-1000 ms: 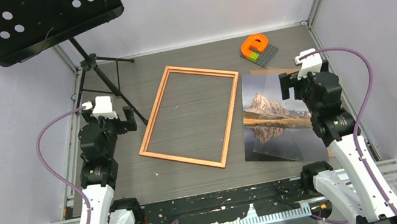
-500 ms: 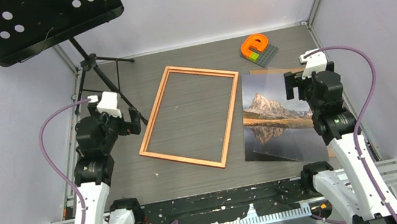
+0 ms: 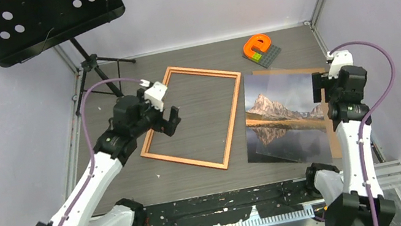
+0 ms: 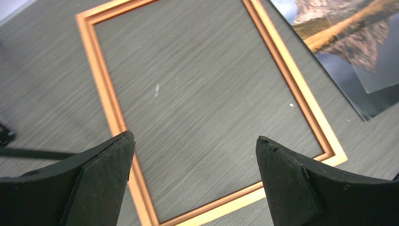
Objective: Put the photo into the frame
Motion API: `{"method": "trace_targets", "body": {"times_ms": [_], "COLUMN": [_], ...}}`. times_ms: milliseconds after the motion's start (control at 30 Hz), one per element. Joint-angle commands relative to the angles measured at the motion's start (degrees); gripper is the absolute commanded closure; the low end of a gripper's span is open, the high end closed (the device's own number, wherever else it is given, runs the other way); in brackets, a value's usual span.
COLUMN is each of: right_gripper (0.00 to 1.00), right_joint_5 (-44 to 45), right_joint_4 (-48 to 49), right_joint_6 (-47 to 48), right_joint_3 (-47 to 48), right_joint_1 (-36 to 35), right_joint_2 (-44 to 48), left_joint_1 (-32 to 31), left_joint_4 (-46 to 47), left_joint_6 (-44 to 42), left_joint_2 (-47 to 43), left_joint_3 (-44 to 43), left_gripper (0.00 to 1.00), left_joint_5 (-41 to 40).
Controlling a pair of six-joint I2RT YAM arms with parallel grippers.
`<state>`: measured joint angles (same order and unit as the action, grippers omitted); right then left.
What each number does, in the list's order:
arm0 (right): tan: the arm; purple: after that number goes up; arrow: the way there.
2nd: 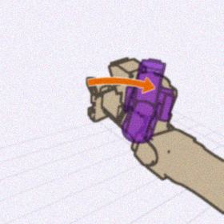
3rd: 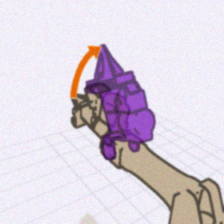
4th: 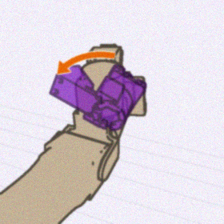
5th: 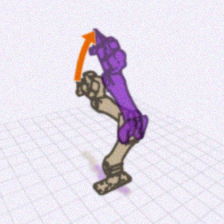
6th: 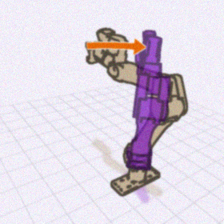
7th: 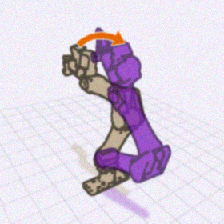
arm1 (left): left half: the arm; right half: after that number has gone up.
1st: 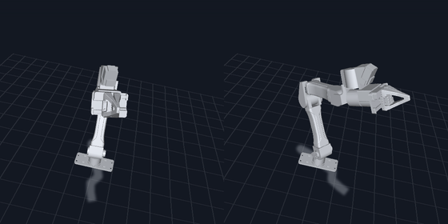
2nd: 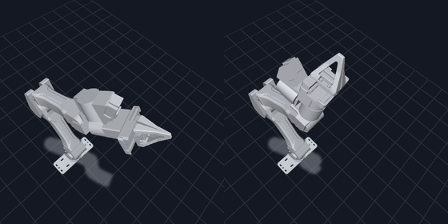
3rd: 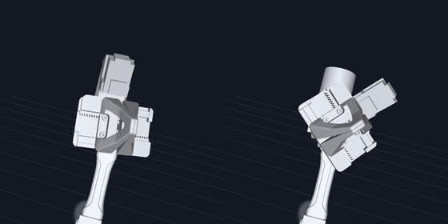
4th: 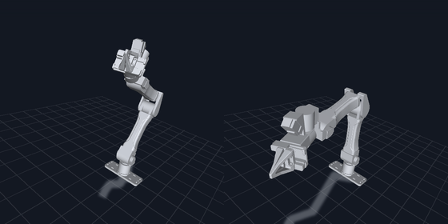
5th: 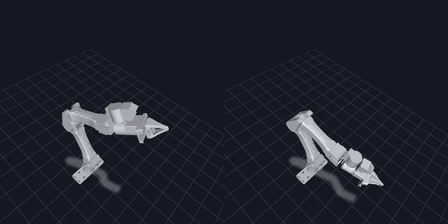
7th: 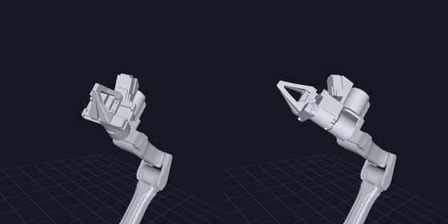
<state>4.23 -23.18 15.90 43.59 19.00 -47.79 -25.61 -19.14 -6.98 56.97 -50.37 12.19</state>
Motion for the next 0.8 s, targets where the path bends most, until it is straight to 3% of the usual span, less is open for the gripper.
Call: {"method": "trace_targets", "body": {"times_ms": [0, 300, 533, 767], "right_gripper": [0.05, 0.01, 0.01, 0.0], "right_joint_5": [-6.3, -15.0, -16.8, -19.2], "right_joint_4": [-1.4, -5.8, -6.4, -6.5], "right_joint_6": [5.8, 15.2, 18.1, 20.0], "right_joint_3": [1.5, 1.5, 1.4, 2.4], "right_joint_1": [7.8, 23.6, 26.1, 27.0], "right_joint_2": [-3.8, -15.0, -22.9, -30.7], "left_joint_1": [-4.4, -8.6, -12.3, -17.4], "left_joint_4": [1.4, 5.8, 10.6, 10.0], "left_joint_6": [2.5, 6.6, 9.9, 14.7], "left_joint_2": [6.3, 16.7, 20.9, 29.5], "left_joint_3": [-5.9, -10.8, -11.5, -17.7], "left_gripper": [0.01, 0.01, 0.01, 0.01], "left_joint_5": [2.2, 6.4, 5.6, 6.3]}}
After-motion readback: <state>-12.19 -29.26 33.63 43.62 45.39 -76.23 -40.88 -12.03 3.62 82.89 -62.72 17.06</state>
